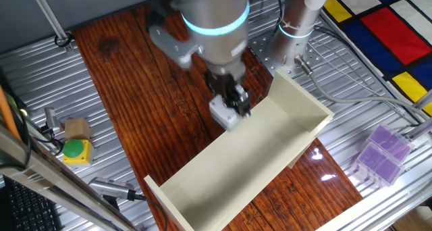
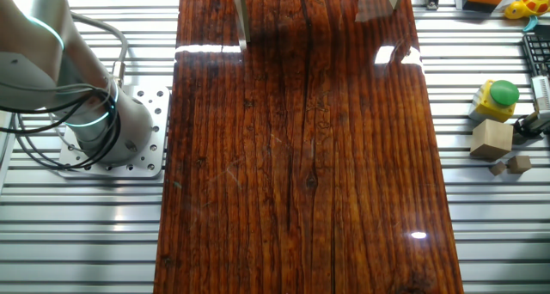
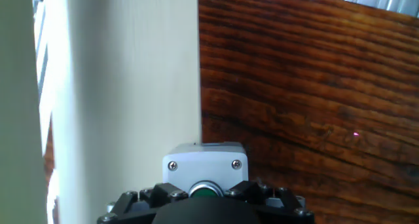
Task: Put the object on the shelf
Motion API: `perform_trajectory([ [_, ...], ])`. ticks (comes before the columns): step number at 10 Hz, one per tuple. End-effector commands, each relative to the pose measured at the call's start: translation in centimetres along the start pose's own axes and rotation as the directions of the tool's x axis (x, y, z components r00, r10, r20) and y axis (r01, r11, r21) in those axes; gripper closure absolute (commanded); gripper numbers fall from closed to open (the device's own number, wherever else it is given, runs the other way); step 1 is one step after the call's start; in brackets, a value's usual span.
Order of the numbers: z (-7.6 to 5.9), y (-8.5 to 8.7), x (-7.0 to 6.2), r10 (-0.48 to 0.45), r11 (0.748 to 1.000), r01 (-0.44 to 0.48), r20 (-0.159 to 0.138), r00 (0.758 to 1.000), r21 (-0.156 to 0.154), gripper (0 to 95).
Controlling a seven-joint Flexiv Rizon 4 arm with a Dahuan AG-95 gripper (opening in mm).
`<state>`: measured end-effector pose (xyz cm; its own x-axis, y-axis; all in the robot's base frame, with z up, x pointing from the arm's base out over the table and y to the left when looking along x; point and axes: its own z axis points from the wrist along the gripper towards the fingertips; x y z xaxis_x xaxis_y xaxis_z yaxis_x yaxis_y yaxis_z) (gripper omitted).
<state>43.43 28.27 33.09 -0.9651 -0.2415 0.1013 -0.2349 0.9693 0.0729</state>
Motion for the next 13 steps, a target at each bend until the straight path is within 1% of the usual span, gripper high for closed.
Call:
perform_trajectory([
  [1, 0.6, 1.2, -0.3, 0.025, 1.000, -0.025, 0.004, 1.000, -0.001, 95.0],
  [3, 1.2, 2.3, -0.6, 0.050, 0.999, -0.050, 0.014, 0.999, -0.002, 95.0],
  [4, 1.3, 2.6, -0.6, 0.056, 0.998, -0.056, 0.017, 0.998, -0.001, 95.0],
  [5, 1.6, 3.1, -0.8, 0.070, 0.998, -0.070, 0.025, 0.997, 0.000, 95.0],
  [6, 1.6, 3.3, -0.8, 0.074, 0.997, -0.074, 0.028, 0.997, 0.001, 95.0],
  [7, 1.6, 3.3, -0.8, 0.071, 0.997, -0.071, 0.038, 0.997, 0.003, 95.0],
  [8, 1.6, 3.3, -0.8, 0.050, 0.999, -0.051, 0.038, 0.998, 0.004, 95.0],
  [9, 1.6, 3.3, -0.8, 0.022, 1.000, -0.022, 0.039, 0.999, 0.006, 57.0],
  [10, 1.6, 3.3, -0.8, -0.002, 1.000, 0.002, 0.038, 0.999, 0.008, 38.0],
  [11, 1.6, 3.3, -0.8, -0.012, 1.000, 0.012, 0.038, 0.999, 0.007, 38.0],
  [12, 1.6, 3.2, -0.8, -0.018, 1.000, 0.018, 0.038, 0.999, 0.007, 19.0],
  [13, 1.6, 3.2, -0.8, -0.022, 1.000, 0.022, 0.036, 0.999, 0.007, 19.0],
])
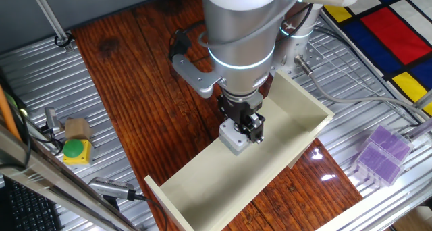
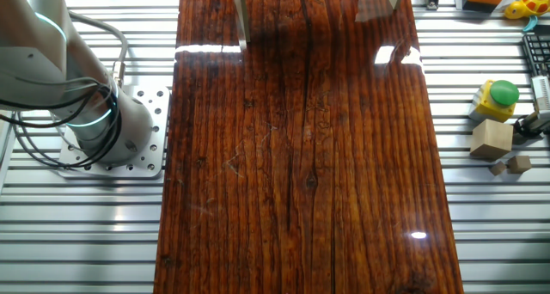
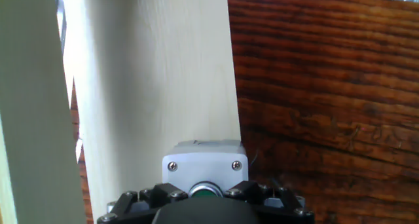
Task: Put the object on the shelf
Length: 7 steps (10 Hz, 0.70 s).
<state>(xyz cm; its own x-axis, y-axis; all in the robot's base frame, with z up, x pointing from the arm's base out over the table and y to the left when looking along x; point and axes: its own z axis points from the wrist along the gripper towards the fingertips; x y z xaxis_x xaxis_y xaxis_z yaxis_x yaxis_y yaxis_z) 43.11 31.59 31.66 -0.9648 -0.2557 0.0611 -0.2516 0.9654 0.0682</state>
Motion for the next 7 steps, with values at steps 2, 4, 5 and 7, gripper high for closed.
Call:
perform_trajectory([
  [2, 0.0, 0.0, -0.1, -0.009, 1.000, 0.009, -0.005, 1.000, 0.001, 19.0],
  [4, -0.5, -0.1, 0.1, -0.015, 1.000, 0.015, -0.017, 1.000, -0.006, 19.0],
  [5, -1.4, -0.5, 0.5, -0.021, 1.000, 0.021, -0.020, 1.000, -0.016, 19.0],
  [7, -3.0, -1.3, 1.3, -0.022, 0.999, 0.021, -0.040, 0.999, -0.032, 19.0],
])
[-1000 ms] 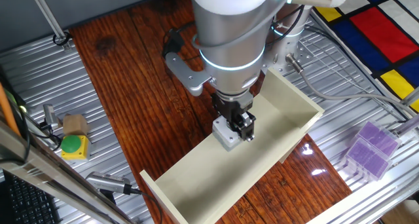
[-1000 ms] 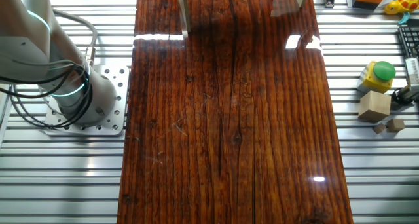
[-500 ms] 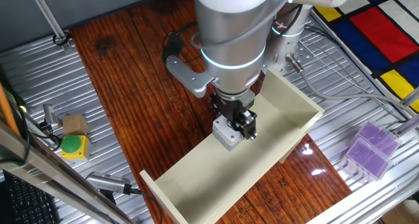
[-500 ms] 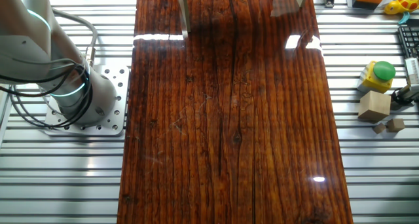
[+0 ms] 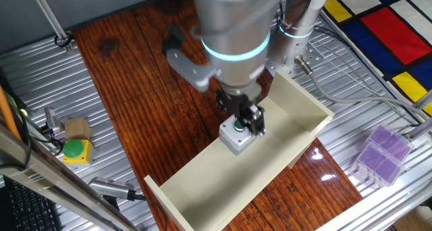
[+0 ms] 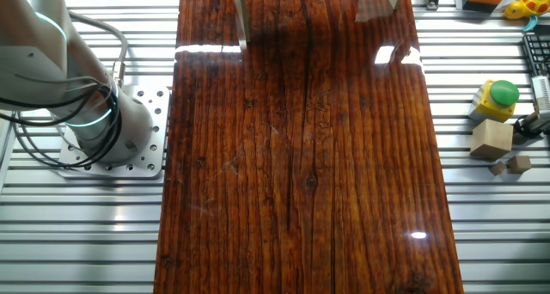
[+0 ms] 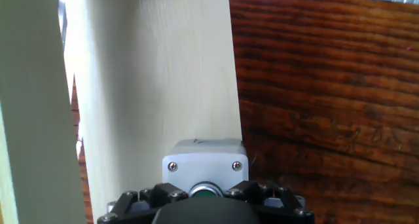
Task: Put the object on the shelf
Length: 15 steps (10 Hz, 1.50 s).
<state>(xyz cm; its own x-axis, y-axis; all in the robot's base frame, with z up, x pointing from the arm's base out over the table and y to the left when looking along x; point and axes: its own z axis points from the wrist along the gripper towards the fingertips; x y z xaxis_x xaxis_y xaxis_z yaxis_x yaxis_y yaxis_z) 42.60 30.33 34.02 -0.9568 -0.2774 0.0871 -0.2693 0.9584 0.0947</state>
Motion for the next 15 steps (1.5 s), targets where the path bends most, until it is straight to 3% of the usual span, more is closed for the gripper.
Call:
perform_trajectory([
  [1, -1.2, -1.1, 0.7, -0.007, 1.000, 0.007, -0.020, 1.000, -0.012, 19.0],
  [3, -2.1, -2.6, 1.2, -0.009, 1.000, 0.009, -0.033, 0.999, -0.015, 19.0],
  [5, -1.8, -5.4, 1.3, -0.008, 1.000, 0.008, -0.043, 0.999, 0.010, 95.0],
  [7, -0.4, -8.4, 1.0, -0.050, 0.999, 0.051, -0.045, 0.998, 0.010, 95.0],
  [9, 1.9, -10.8, 0.3, -0.070, 0.997, 0.071, -0.047, 0.996, 0.011, 95.0],
  [13, 7.8, -13.7, -0.9, -0.046, 0.999, 0.047, -0.048, 0.998, 0.014, 95.0],
  [15, 10.9, -14.5, -0.3, -0.030, 0.999, 0.031, -0.065, 0.997, 0.010, 95.0],
])
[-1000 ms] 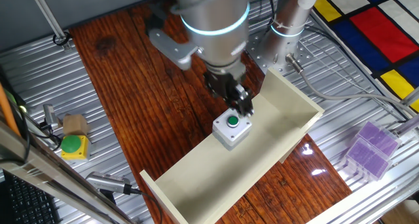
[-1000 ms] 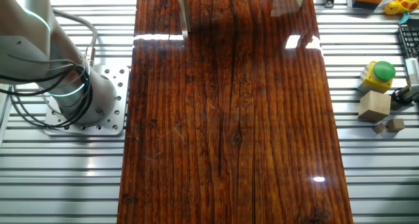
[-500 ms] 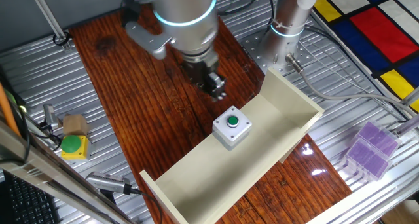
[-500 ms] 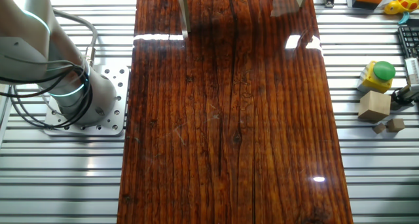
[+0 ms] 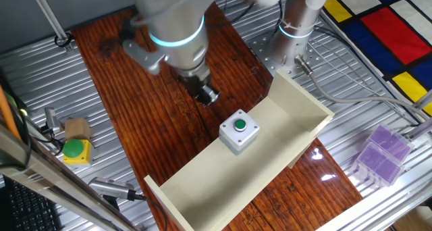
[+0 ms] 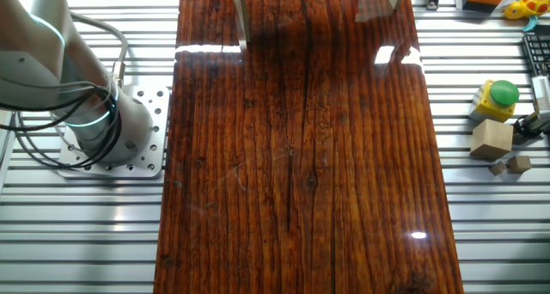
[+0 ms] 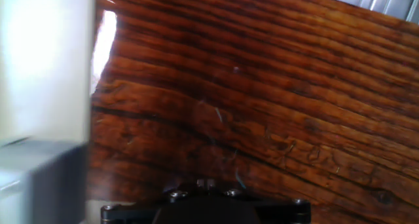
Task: Put the object on the shelf
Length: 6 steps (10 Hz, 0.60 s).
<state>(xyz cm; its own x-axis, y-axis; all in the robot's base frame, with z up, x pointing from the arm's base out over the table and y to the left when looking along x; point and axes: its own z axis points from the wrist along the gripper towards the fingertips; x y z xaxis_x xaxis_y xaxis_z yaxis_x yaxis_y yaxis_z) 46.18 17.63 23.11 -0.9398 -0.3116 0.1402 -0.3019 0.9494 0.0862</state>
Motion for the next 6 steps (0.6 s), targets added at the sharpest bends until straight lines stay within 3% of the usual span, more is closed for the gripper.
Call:
perform_trajectory([
  [1, 2.3, -0.4, 1.2, 0.004, 1.000, -0.004, -0.006, 1.000, -0.008, 95.0],
  [3, 3.5, -0.3, 2.3, -0.013, 1.000, 0.013, -0.020, 1.000, -0.012, 95.0],
  [6, 4.1, -0.2, 3.1, -0.042, 0.999, 0.042, -0.011, 0.999, -0.020, 95.0],
])
